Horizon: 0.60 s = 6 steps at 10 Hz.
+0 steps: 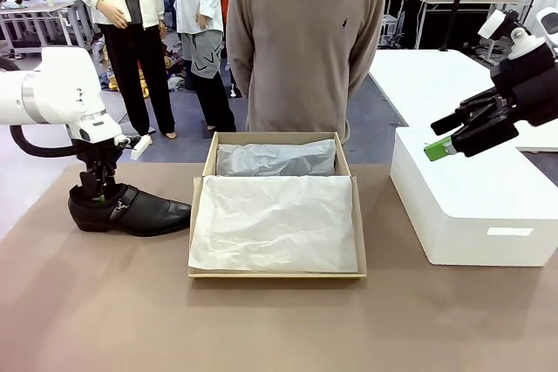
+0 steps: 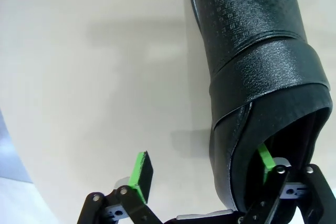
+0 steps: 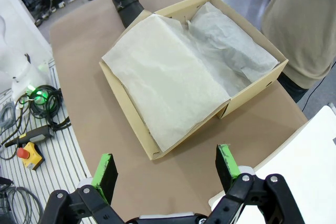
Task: Pack the shoes into the box.
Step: Place the other shoe of the Shoes into the Shoes Box.
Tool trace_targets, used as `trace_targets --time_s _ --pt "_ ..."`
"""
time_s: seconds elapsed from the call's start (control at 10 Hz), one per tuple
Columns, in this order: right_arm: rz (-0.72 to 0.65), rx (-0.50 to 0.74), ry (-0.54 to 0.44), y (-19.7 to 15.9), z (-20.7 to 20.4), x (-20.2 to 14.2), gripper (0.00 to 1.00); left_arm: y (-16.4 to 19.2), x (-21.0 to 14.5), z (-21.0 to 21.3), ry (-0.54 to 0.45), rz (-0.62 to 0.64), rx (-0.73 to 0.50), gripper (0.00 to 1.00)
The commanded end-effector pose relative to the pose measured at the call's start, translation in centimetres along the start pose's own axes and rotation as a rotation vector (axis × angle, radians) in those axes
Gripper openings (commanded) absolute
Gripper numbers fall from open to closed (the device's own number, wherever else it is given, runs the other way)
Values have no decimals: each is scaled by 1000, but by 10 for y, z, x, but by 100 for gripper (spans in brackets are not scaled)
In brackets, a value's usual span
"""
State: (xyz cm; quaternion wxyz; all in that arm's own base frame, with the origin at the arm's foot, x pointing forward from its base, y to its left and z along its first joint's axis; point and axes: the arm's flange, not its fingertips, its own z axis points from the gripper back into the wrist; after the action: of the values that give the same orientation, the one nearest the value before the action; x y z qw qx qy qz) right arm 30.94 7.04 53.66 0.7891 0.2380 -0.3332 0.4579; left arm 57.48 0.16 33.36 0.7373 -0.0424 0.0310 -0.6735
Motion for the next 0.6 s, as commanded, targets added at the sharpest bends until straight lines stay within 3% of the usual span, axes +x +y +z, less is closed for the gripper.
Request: trace_targets --time_s 0.0,0.3,0.5 --pt "18 20 -29 -3 -1 2 100 1 -4 2 -31 -25 -23 62" --pt "18 20 -29 -3 -1 2 100 0 -2 6 -20 -31 -16 4" --pt "18 20 -29 -3 -1 2 100 -2 -2 7 -11 -32 -12 0"
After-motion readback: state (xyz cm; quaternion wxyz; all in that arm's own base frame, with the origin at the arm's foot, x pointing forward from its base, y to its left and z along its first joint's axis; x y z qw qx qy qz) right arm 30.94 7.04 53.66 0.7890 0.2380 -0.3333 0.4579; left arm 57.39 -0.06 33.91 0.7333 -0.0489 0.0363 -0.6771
